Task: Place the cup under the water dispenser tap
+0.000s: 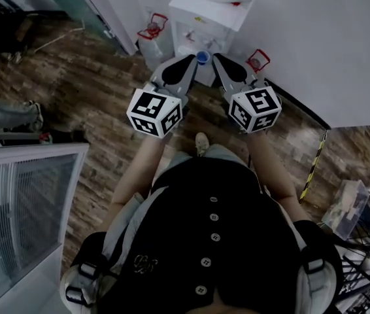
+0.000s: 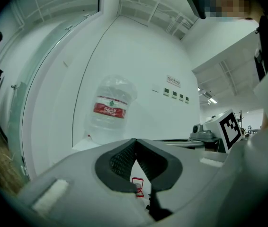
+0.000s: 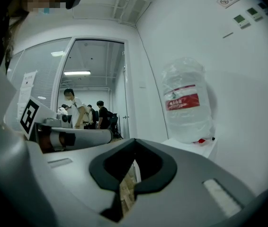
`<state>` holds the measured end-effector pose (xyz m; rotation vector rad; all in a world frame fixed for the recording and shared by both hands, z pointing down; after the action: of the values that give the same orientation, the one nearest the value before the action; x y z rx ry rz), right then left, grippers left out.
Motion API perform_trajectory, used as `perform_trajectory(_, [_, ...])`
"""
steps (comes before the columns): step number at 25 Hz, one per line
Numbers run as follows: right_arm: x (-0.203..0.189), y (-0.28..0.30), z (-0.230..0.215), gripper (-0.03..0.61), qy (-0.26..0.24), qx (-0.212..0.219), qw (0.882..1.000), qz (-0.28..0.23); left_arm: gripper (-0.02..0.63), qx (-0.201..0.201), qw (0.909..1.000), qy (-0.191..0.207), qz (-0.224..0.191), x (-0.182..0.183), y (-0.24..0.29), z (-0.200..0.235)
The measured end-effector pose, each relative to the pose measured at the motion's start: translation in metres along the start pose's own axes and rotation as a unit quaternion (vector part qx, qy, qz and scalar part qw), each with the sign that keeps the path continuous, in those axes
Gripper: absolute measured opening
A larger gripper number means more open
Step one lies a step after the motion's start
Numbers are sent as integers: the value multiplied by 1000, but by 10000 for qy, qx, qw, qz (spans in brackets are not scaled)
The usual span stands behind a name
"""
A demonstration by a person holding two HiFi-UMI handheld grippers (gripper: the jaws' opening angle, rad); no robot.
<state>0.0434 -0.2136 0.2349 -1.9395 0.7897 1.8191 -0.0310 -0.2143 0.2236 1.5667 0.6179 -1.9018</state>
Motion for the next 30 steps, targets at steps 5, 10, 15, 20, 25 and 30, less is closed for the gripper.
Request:
perform_trajectory(5, [2, -7, -2, -5, 59, 162, 9998, 83, -8, 60, 10000, 78, 0, 0, 2, -3])
perform_trajectory(10, [3, -12, -6, -5, 88, 317, 9994, 111, -8, 86, 9999, 13, -91, 3, 7, -1])
perform_trajectory(15, [-2, -18, -9, -5, 169, 411, 9989, 171, -8, 62, 10000, -64, -34, -4, 8, -7])
perform_trajectory(20, [-9, -19, -11, -5, 235, 474, 9983, 225, -8, 73, 9999, -130, 56, -13, 9, -11])
perform_trajectory(25, [-12, -17, -4, -5, 252, 595, 9976, 262, -8, 130, 9997, -161, 92, -17, 8, -9])
perform_trajectory(30, [-19, -15, 0, -5, 169, 636, 9972, 358, -8, 135, 9996, -162, 195, -21, 4, -12])
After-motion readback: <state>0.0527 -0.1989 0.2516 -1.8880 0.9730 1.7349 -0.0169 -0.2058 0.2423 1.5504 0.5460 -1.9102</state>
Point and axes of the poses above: the fingertips, and each gripper's own axes: y forward along the fingers, z to its left, x out of its top, the point moved 2 cm from there along -y, backward along the fingers, and after that the axes turned 4 degrees about x, right-handed, at the moved point
